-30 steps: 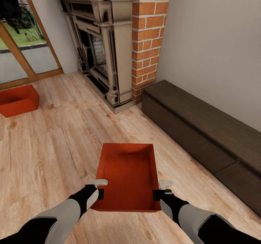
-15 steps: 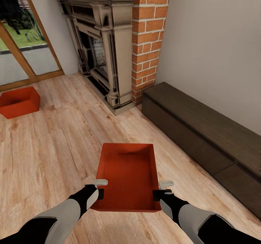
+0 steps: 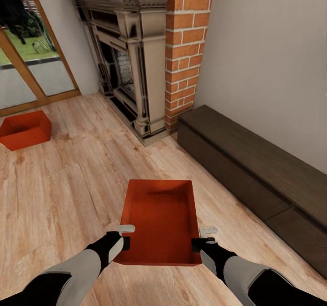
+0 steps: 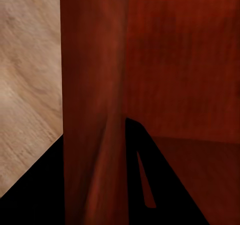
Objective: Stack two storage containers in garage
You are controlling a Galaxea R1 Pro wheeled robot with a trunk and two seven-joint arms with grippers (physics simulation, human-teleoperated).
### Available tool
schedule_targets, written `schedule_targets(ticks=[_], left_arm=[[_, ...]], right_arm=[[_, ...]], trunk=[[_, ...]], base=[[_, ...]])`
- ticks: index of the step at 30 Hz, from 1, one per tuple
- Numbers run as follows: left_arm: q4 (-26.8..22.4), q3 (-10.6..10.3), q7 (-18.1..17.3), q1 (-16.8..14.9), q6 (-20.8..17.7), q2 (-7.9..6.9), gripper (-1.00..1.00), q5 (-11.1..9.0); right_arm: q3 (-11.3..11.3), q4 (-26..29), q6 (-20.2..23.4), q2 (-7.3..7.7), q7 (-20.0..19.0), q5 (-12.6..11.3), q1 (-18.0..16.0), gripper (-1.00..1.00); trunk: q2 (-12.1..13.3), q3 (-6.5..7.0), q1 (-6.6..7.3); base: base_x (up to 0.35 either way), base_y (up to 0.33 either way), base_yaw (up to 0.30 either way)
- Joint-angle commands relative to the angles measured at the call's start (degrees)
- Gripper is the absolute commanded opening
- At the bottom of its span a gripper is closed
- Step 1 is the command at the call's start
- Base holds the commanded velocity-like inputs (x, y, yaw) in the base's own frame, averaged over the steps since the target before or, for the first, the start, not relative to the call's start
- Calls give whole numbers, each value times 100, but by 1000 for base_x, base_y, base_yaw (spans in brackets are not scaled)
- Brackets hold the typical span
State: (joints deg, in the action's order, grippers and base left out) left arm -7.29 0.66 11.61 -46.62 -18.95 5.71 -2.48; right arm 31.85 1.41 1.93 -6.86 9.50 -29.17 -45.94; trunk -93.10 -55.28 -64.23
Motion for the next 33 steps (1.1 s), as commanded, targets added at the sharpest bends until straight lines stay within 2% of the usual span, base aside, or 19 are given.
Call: schedule_targets(ticks=[1, 33], left_arm=[[-11, -57, 45, 2, -38, 0, -100, 12], [-10, -74, 52, -3, -38, 0, -100, 14]], right_arm=[[50, 0, 7, 2, 35, -36, -3, -100], [50, 0, -19, 0, 35, -33, -3, -100]], trunk=[[40, 15, 23], [1323, 590, 726]], base=[[0, 0, 0], [0, 0, 0]])
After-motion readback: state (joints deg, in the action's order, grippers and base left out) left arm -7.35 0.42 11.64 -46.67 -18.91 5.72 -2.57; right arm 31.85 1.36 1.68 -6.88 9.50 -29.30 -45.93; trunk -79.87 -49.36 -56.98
